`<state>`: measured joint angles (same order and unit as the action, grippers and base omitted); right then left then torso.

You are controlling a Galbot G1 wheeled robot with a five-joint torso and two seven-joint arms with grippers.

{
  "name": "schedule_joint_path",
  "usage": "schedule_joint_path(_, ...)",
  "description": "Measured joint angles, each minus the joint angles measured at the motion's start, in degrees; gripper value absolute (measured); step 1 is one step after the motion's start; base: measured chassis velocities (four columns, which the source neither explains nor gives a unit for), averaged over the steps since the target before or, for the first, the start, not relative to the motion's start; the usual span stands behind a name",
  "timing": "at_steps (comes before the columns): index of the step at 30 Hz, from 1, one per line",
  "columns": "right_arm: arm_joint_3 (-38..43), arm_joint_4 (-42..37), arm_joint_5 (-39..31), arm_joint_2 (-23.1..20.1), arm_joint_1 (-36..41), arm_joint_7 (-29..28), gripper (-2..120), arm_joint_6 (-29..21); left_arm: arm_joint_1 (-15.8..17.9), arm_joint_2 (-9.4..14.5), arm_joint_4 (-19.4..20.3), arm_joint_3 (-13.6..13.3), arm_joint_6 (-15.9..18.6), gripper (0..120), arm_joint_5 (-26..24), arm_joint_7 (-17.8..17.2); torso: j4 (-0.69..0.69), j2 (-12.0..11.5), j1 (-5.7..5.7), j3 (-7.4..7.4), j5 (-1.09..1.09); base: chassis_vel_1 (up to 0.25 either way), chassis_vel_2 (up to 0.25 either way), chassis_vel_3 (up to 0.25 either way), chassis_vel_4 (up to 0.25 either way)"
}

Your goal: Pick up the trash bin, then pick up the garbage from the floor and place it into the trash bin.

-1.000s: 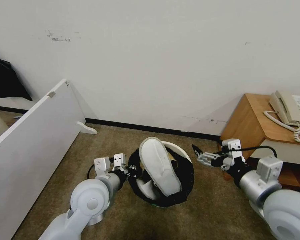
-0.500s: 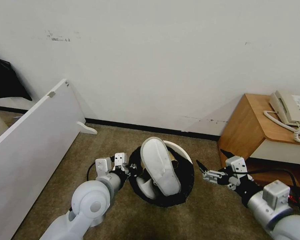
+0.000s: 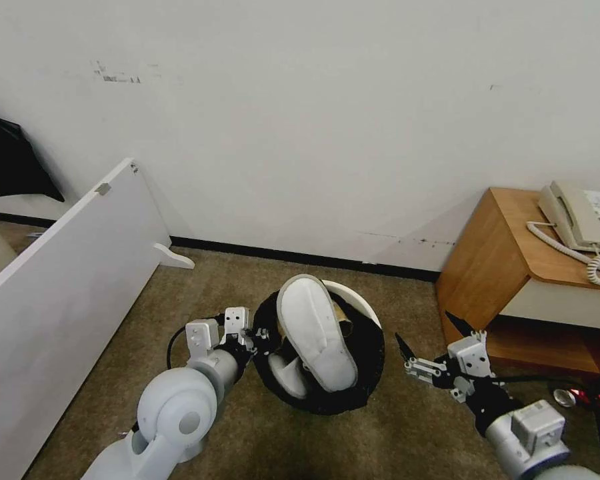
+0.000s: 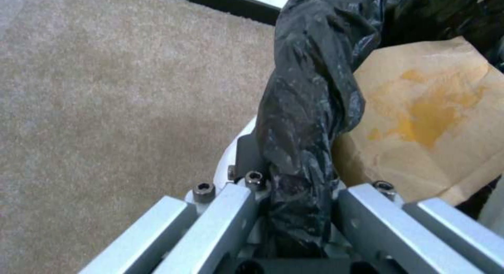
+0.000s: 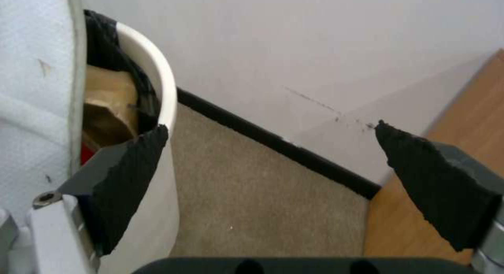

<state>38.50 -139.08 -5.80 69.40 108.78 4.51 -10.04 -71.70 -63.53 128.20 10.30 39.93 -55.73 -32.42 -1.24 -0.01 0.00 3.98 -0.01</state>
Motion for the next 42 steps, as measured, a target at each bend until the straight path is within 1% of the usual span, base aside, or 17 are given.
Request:
schedule_joint_path(2,0.15,0.03,1.23,0.96,0.41,0.39,100,0.91,-0.25,0.01,0.04,0.04,0.00,2,0.62,0.55,0.00,0.00,0.00,0.00,-0.01,0.000,0.000,0.000,0.000)
schedule_joint_path(4,1.17,0.05,4.09,3.36,1.04,1.46,100,3.35,-0.44,-0.01,0.24,0.29,0.00,2,1.50,1.21,0.00,0.00,0.00,0.00,0.00,0.000,0.000,0.000,0.000)
schedule_joint_path(7,1.47,0.00,4.80,4.29,1.26,1.72,100,4.11,-0.57,-0.03,0.33,0.42,0.00,2,1.73,1.45,0.00,0.00,0.00,0.00,0.00,0.000,0.000,0.000,0.000)
schedule_joint_path(10,3.37,-0.21,9.11,7.87,2.12,3.97,100,8.47,-1.87,0.37,0.79,0.94,-0.13,2,3.79,3.15,0.00,0.00,0.00,0.00,0.01,0.000,0.000,0.000,0.000)
schedule_joint_path(11,3.37,-0.21,9.11,7.87,2.12,3.97,100,8.47,-1.87,0.37,0.79,0.94,-0.13,2,3.79,3.15,0.00,0.00,0.00,0.00,0.01,0.000,0.000,0.000,0.000)
schedule_joint_path(12,4.18,-0.12,11.36,9.57,2.49,5.04,100,10.77,-2.34,0.58,1.11,1.05,-0.16,2,4.11,3.39,0.02,0.00,0.00,0.00,0.00,0.000,0.000,0.000,0.000)
schedule_joint_path(13,4.18,-0.12,11.36,9.57,2.49,5.04,100,10.77,-2.34,0.58,1.11,1.05,-0.16,2,4.11,3.39,0.02,0.00,0.00,0.00,0.00,0.000,0.000,0.000,0.000)
schedule_joint_path(15,4.87,0.37,14.38,12.44,3.09,6.16,100,14.36,-3.02,0.97,1.69,1.10,-0.19,2,4.34,3.96,-0.01,0.00,0.00,0.00,0.00,0.000,0.000,0.000,0.000)
schedule_joint_path(16,4.87,0.37,14.38,12.44,3.09,6.16,100,14.36,-3.02,0.97,1.69,1.10,-0.19,2,4.34,3.96,-0.01,0.00,0.00,0.00,0.00,0.000,0.000,0.000,0.000)
schedule_joint_path(19,5.10,0.62,16.63,16.29,3.73,6.24,100,18.01,-3.38,1.90,2.51,1.46,-0.31,2,4.60,4.74,0.00,0.00,0.00,0.00,0.00,0.000,0.000,0.000,0.000)
schedule_joint_path(20,5.10,0.62,16.63,16.29,3.73,6.24,100,18.01,-3.38,1.90,2.51,1.46,-0.31,2,4.60,4.74,0.00,0.00,0.00,0.00,0.00,0.000,0.000,0.000,0.000)
schedule_joint_path(22,5.75,-0.05,17.65,18.80,3.87,6.25,100,19.25,-3.75,2.93,3.17,1.95,-0.45,2,4.57,5.56,0.00,0.00,0.00,0.00,0.00,0.000,0.000,0.000,0.000)
schedule_joint_path(26,6.49,-0.84,17.95,20.74,3.88,6.25,100,19.74,-3.95,3.87,3.68,2.49,-0.51,2,4.46,6.17,0.00,0.00,0.00,0.01,0.00,0.000,0.000,0.000,0.000)
schedule_joint_path(28,7.15,-1.77,18.13,22.22,4.59,6.11,100,20.05,-4.03,5.01,4.20,2.98,-0.80,2,4.69,7.18,0.00,0.00,0.00,0.00,0.00,0.000,0.000,0.000,0.000)
schedule_joint_path(31,7.86,-2.14,18.25,22.94,5.21,5.82,100,20.53,-4.04,5.67,4.49,3.00,-0.94,2,4.89,7.92,0.00,0.00,0.00,0.01,0.00,0.000,0.000,0.000,0.000)
schedule_joint_path(35,9.08,-1.87,18.14,23.05,4.92,5.38,100,20.84,-3.66,5.80,4.50,2.71,-1.00,2,5.31,8.48,0.00,0.00,0.00,0.00,0.00,0.000,0.000,0.000,0.000)
schedule_joint_path(42,10.87,-1.03,17.99,22.96,3.94,4.58,100,21.31,-1.27,5.82,3.60,1.57,-1.23,2,5.18,9.01,0.00,0.00,0.00,0.01,0.01,0.000,0.000,0.000,0.000)
